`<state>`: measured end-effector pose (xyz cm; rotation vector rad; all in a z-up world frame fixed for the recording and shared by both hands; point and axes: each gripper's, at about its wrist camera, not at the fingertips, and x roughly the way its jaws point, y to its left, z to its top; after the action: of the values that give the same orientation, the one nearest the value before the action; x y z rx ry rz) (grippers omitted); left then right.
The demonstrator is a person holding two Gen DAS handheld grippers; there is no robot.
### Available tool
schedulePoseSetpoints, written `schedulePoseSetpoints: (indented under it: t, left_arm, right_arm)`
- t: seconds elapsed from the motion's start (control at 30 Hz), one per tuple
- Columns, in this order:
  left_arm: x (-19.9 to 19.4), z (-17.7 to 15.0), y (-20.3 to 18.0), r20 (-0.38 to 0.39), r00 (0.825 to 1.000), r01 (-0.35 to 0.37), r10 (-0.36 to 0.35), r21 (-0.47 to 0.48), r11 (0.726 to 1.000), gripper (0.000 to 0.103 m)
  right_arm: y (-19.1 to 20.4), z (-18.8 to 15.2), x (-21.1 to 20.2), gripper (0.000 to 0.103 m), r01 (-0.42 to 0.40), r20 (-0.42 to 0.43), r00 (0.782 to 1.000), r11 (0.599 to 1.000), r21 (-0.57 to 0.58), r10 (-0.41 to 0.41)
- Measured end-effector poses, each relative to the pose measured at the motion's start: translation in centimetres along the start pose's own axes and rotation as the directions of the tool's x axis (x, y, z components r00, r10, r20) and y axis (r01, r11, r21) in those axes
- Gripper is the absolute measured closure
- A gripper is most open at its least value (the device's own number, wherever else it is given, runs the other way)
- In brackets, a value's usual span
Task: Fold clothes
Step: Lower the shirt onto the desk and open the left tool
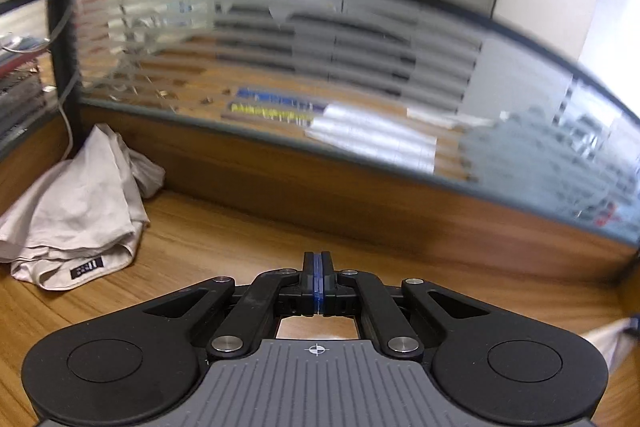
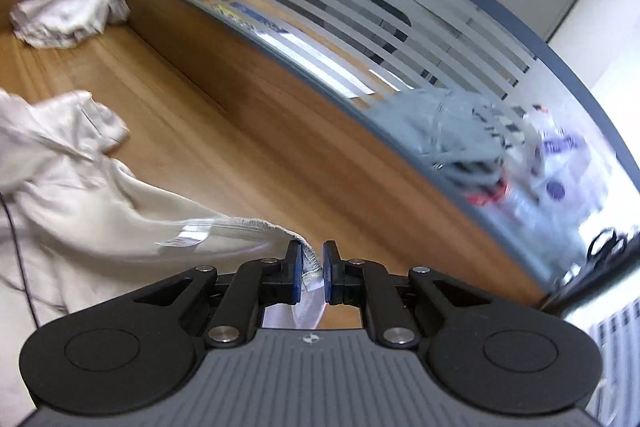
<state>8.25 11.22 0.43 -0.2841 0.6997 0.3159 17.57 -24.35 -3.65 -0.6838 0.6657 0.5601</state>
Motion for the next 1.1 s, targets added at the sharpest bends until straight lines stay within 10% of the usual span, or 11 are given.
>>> schedulePoseSetpoints:
  t: [0.53,0.77,0.93,1.03,1.1]
  left_arm:
    - [8.8,-5.4,-2.6,-0.282,0.952,0.195,-0.123,0.246,0.949,0.044]
    - [12.6,-6.5,-4.3,-0.387,0.918,0.273,-0.090,0.449,0.851,0.044]
    - [13.9,-7.5,-3.5,-0.472,0.876,0.314,-0.095,0.410,0.856,0.046]
    - [14.0,-7.9,-3.0,-0.496,0.862,0.318,-0.106,0.367,0.874,0.087]
    - [13.3,-8.0,-2.8,-0.477,0.870,0.315,-0.121,0.350,0.882,0.097]
  right_arm:
    - [-1.0,-1.7,8.9,0.091,-0.097,-0.158,0.983,0.995,-0.001,0.096]
    - [-0.5,-2.3,9.2,0.091,-0.114,-0.173,0.978,0.993,0.008,0.113]
    - [-0.5,-2.7,9.3,0.091,-0.113,-0.180,0.977,0.993,0.012,0.114]
    - [-0.4,-2.8,9.2,0.091,-0.110,-0.180,0.977,0.994,0.010,0.110]
    - [-0.3,-2.8,9.0,0.091,-0.105,-0.175,0.979,0.994,0.007,0.104]
